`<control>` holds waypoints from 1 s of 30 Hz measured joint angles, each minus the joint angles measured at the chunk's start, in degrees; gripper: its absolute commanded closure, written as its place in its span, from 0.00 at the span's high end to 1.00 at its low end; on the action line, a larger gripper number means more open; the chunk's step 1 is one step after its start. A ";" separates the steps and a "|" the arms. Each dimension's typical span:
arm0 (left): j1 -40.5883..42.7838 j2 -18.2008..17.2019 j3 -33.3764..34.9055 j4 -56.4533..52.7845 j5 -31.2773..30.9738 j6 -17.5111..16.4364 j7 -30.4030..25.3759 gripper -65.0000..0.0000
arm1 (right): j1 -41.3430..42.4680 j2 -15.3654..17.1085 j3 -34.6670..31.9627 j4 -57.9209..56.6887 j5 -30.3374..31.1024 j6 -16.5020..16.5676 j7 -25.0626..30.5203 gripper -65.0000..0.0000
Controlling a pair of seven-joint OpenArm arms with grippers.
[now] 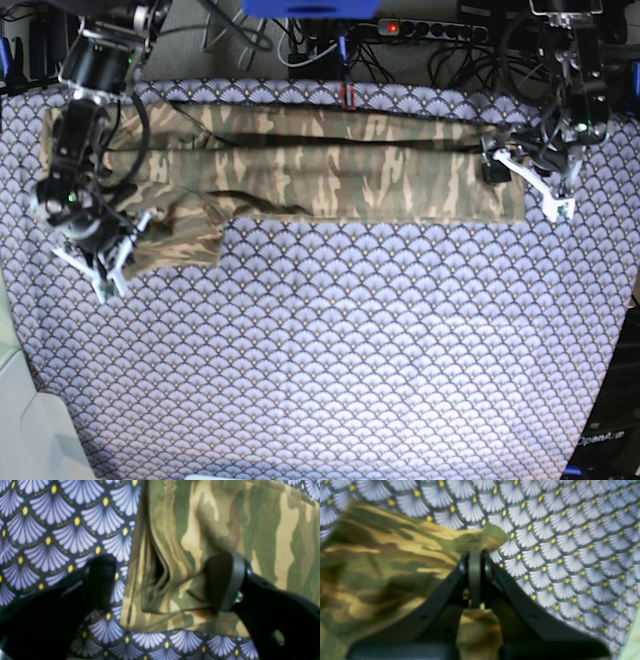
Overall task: Fold the T-shirt properly
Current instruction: 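Fold the sleeve with the right gripper back onto the folded strip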
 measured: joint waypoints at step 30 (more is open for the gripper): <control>-0.07 -1.60 0.26 -0.66 -0.20 -0.09 0.22 0.86 | -26.82 14.38 9.53 23.28 34.32 0.02 -3.78 0.00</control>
